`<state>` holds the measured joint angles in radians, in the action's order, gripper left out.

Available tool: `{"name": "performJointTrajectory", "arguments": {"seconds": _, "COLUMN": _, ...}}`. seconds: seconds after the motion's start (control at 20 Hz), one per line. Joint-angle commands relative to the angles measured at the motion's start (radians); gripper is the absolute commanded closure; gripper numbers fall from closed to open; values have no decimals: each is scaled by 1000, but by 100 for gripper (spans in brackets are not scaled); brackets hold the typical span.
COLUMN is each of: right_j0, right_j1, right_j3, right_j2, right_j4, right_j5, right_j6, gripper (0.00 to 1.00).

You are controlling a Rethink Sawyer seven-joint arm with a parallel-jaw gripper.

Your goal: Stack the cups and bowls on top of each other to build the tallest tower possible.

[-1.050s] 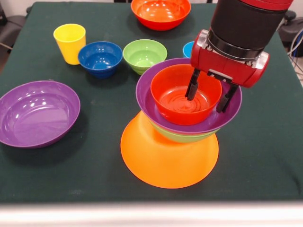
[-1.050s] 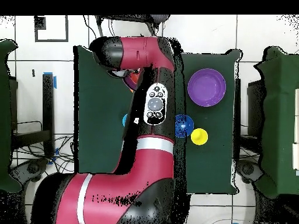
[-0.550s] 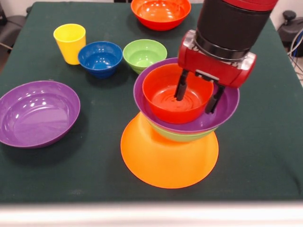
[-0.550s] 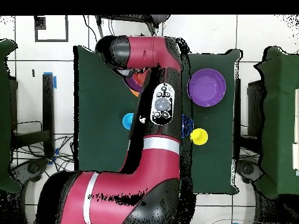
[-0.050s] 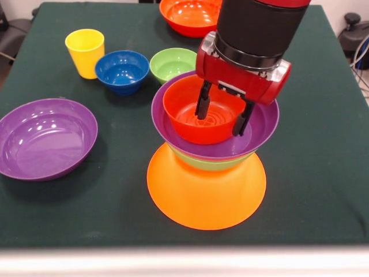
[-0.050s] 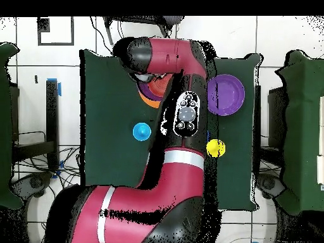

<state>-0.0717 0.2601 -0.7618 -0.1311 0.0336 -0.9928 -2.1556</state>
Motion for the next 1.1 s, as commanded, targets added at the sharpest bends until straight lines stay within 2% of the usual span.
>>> {"name": "performJointTrajectory", "arguments": {"seconds": 0.05, "right_j0": 2, "right_j1": 5, "right_j3": -118, "right_j2": 69, "right_j4": 19, "right_j5": 5, "right_j6": 23, "gripper": 0}}
{"name": "performJointTrajectory", "arguments": {"seconds": 0.25, "right_j0": 6, "right_j1": 1, "right_j3": -116, "right_j2": 74, "right_j4": 12, "right_j5": 2, "right_j6": 10, "gripper": 0}}
{"name": "performJointTrajectory", "arguments": {"seconds": 0.6, "right_j0": 4, "right_j1": 19, "right_j3": -172, "right_j2": 101, "right_j4": -34, "right_j5": 62, "right_j6": -36, "gripper": 0}}
{"name": "performJointTrajectory", "arguments": {"seconds": 1.1, "right_j0": 29, "right_j1": 28, "right_j3": -122, "right_j2": 78, "right_j4": -63, "right_j5": -25, "right_j6": -53, "gripper": 0}}
